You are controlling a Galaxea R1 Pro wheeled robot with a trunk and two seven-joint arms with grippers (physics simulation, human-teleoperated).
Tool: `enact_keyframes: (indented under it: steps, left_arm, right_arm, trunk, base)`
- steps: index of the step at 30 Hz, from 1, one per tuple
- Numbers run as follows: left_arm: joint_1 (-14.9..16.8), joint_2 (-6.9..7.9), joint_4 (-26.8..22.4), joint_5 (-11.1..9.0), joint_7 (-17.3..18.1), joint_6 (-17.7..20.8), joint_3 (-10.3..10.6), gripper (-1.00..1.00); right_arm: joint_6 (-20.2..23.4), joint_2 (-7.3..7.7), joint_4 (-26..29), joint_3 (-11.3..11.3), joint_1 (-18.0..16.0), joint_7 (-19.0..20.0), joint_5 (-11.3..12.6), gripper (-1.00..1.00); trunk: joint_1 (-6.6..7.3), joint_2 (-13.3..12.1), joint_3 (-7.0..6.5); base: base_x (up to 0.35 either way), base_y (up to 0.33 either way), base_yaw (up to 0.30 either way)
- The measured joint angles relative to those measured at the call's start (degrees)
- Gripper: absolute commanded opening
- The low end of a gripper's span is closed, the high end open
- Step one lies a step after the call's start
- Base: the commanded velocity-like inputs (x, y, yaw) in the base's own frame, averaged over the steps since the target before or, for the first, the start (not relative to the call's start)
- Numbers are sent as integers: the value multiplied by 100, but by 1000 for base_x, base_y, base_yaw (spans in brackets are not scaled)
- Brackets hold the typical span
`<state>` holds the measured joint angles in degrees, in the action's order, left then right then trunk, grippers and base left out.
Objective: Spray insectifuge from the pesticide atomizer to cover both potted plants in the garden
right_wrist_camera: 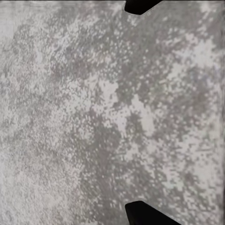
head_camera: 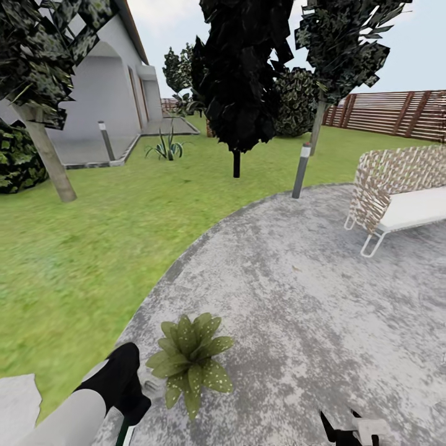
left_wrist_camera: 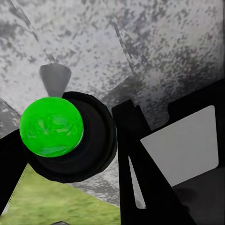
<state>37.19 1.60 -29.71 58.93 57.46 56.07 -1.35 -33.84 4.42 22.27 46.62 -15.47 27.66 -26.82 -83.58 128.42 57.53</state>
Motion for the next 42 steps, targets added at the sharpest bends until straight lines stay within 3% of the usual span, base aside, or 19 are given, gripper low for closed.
enact_keyframes:
  steps: [22,42]
  left_arm:
    - [30,70,-46,-1,-2,4,-24,-100]
    - [52,13,-52,-8,-7,8,-21,-100]
  right_arm:
    - [1,0,-12,0,-1,0,1,100]
    - [0,0,-10,0,-1,-1,1,100]
  trunk:
    - [0,0,0]
    - [1,0,0]
  base:
    - [-43,248,-69]
    - [27,305,-282]
